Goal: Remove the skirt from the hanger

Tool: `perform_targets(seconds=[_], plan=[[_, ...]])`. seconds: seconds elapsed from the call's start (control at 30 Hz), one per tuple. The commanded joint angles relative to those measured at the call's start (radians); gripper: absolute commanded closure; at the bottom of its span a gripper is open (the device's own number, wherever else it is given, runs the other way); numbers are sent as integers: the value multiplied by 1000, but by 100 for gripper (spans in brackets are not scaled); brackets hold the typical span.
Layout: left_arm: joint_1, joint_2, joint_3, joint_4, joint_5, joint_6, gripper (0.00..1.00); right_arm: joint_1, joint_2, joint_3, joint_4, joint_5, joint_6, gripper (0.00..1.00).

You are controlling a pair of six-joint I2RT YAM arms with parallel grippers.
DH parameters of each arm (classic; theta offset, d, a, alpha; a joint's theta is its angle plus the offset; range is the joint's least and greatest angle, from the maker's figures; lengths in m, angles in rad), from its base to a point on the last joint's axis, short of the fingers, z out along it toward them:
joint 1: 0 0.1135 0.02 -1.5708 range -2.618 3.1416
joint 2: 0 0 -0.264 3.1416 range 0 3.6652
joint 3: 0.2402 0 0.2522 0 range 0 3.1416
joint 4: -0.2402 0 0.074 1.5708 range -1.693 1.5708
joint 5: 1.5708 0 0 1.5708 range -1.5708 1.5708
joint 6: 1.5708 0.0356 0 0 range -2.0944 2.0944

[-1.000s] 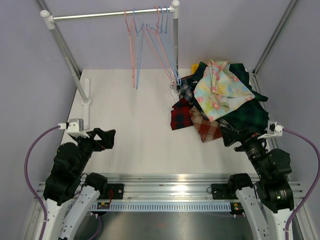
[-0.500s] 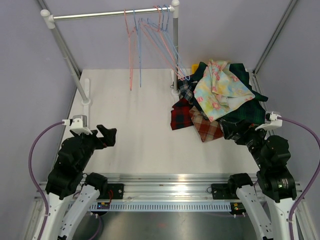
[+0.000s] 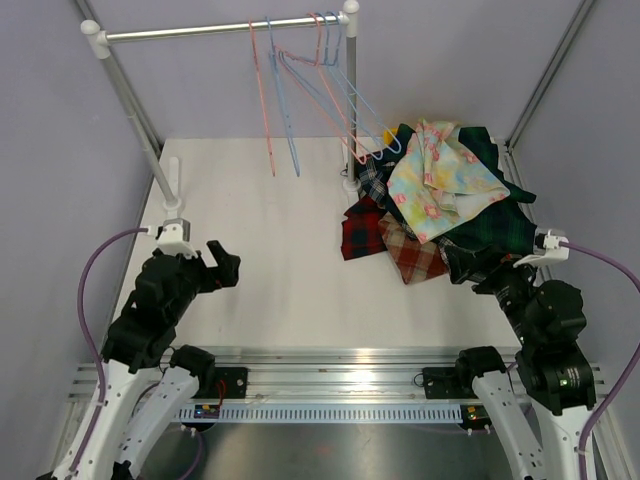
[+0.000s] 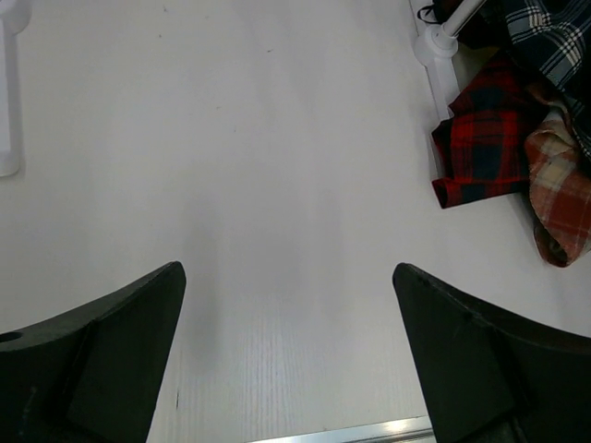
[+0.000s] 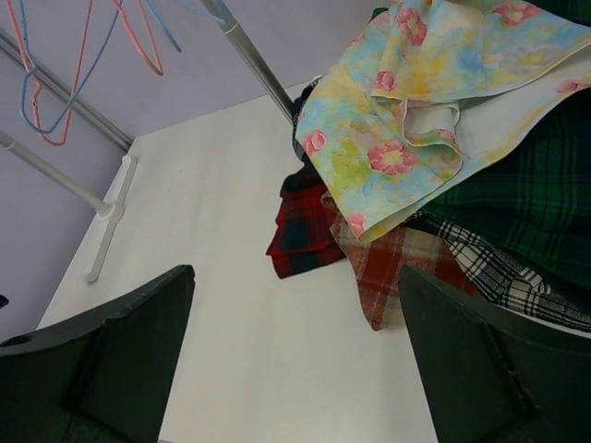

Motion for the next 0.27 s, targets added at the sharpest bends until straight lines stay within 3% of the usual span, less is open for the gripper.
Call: perform_targets(seconds=[0.0, 0.23], plan=[[2, 33, 22, 18, -16, -17, 1, 10, -31, 6, 16, 8, -20, 1], [0, 43, -25, 33, -212, -40, 1, 33, -64, -1, 23, -9, -36, 1]])
